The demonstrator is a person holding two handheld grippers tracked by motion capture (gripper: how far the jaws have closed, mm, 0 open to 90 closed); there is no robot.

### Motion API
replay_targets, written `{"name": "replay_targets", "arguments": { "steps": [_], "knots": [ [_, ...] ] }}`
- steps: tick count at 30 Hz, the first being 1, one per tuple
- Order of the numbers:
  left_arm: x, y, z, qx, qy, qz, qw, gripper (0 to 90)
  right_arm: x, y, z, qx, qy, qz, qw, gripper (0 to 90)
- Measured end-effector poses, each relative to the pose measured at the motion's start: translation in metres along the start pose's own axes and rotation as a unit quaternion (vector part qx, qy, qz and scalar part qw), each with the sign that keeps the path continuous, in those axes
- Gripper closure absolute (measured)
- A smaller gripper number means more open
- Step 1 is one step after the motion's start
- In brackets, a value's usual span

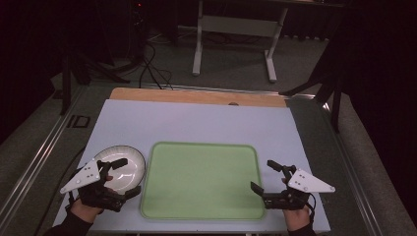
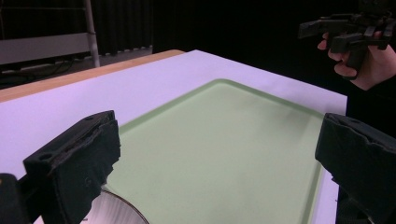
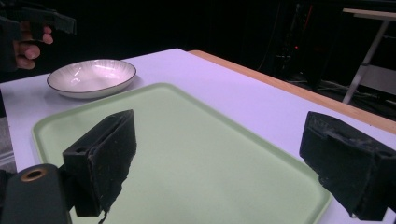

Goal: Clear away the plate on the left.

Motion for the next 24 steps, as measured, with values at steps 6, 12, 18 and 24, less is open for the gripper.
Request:
{"name": "replay_targets", "arguments": {
  "steps": [6,12,18,24],
  "knots": [
    [0.004,-0.002,0.002,-0.009,-0.008,0.011,0.9999,0.3,-0.004,0.001,-0.003,0.005,0.004,-0.005,1.0000,10.8],
    [0.011,-0.006,0.002,-0.025,-0.001,0.038,0.9990,0.3,-0.006,0.002,-0.004,0.007,0.008,-0.005,0.9999,10.8],
    [0.031,-0.010,-0.005,-0.062,-0.005,0.056,0.9965,0.2,-0.006,0.003,-0.006,0.012,0.003,-0.007,0.9999,10.8],
    [0.054,-0.014,-0.022,-0.086,-0.019,0.108,0.9902,0.2,-0.009,0.001,-0.008,0.013,0.005,-0.008,0.9999,10.8]
  ]
}}
Point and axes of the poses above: each handheld gripper's, and its own axes: y roughly backward along the jaws, z roughly out of its underside, x roughly to its right, the point moved 5 cm from there along -y, roughly forward along the jaws, and after that the axes turned 8 degrees about y, right-handed, at the moved point
